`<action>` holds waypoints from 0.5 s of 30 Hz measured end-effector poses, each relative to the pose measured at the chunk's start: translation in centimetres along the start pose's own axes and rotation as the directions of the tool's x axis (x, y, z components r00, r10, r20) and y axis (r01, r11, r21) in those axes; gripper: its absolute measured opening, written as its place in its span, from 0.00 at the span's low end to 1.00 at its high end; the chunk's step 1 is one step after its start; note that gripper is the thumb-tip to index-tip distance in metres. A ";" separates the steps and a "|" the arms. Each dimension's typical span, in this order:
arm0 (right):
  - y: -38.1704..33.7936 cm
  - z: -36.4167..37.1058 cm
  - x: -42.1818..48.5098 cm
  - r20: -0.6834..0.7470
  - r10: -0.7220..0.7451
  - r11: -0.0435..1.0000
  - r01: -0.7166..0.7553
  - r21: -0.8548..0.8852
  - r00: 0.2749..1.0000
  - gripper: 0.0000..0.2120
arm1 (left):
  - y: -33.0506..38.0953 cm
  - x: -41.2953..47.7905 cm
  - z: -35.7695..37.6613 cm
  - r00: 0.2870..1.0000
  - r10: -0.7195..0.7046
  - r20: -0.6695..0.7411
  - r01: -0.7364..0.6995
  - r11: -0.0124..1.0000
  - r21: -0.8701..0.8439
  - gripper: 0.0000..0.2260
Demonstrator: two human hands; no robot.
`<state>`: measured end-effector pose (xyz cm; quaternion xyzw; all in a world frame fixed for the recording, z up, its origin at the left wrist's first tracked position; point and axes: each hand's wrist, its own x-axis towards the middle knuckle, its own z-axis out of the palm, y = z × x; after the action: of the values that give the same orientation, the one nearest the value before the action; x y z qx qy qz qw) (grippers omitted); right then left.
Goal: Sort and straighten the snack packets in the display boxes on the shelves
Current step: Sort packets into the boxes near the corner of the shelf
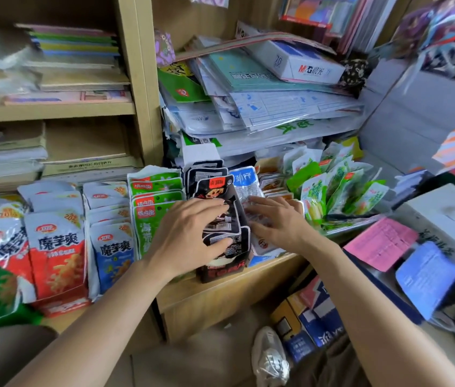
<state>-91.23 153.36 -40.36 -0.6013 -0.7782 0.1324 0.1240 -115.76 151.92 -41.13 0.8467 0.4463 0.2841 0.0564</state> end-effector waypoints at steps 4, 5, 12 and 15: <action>0.3 -1.0 -0.9 -0.042 0.043 0.962 -0.030 0.273 0.998 0.24 | 0.6 0.1 -0.1 0.999 0.029 -0.044 -0.027 0.999 0.037 0.27; 0.3 -1.1 -1.3 -0.048 0.031 0.953 -0.016 0.302 0.998 0.22 | 0.8 0.2 -0.1 0.998 0.037 -0.049 -0.034 0.998 0.049 0.27; 1.9 -1.8 -4.3 -0.169 0.011 0.926 0.054 0.373 0.986 0.19 | 3.5 0.2 0.2 0.979 0.161 -0.129 -0.141 0.978 0.153 0.25; 3.0 -2.4 -5.5 -0.273 0.088 0.937 0.014 0.350 0.958 0.16 | 5.9 0.4 0.5 0.960 0.240 -0.147 -0.216 0.963 0.161 0.22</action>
<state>-86.36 148.90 -39.41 -0.5973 -0.7047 0.1827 0.3365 -111.03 148.78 -39.31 0.8680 0.3678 0.3250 -0.0750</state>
